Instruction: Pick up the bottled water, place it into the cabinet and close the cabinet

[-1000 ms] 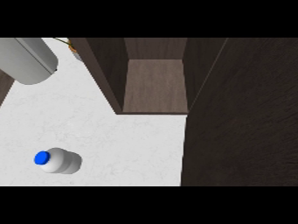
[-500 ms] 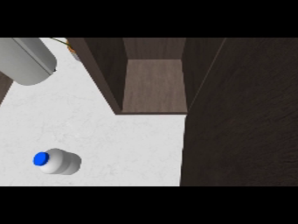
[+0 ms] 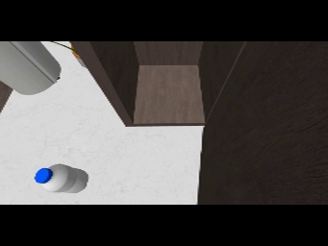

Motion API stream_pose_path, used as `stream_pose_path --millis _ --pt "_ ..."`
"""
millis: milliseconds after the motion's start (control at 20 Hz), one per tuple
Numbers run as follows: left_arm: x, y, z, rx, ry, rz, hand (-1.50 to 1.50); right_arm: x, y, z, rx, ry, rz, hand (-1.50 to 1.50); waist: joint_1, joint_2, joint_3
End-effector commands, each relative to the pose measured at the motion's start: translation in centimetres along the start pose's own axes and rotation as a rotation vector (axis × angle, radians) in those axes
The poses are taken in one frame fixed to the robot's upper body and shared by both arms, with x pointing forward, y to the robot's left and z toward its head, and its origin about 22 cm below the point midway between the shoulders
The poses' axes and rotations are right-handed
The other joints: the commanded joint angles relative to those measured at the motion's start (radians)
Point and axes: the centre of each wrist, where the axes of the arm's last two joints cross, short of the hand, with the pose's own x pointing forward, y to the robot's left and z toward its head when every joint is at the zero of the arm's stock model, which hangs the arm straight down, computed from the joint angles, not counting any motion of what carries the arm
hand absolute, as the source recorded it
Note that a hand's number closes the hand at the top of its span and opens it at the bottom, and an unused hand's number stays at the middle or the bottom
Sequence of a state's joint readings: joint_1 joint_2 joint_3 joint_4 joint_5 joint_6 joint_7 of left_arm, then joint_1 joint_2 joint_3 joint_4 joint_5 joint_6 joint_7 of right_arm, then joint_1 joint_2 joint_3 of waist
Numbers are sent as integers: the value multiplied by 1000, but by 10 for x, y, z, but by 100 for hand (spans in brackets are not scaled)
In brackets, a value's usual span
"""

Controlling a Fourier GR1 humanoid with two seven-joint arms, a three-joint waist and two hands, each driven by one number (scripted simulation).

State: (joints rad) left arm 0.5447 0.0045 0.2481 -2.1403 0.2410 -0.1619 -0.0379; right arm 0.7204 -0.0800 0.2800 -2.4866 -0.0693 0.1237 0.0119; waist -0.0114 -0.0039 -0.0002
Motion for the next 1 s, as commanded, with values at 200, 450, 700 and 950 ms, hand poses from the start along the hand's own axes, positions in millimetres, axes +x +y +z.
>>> stream_pose_path --millis 200,450,700,950 --pt "-62 -4 -16 -18 42 -2 -150 30 6 10 22 -49 21 -150 1 2 -1" --pt "-107 1 -14 22 68 -7 -150 33 7 24 3 -32 17 -150 -6 0 -1" --pt "-143 10 -35 66 63 28 -150 30 0 31 32 -22 16 -150 -12 1 -1" --pt "-177 38 -24 101 82 20 -150 12 5 29 24 -21 4 -150 -6 4 -2"
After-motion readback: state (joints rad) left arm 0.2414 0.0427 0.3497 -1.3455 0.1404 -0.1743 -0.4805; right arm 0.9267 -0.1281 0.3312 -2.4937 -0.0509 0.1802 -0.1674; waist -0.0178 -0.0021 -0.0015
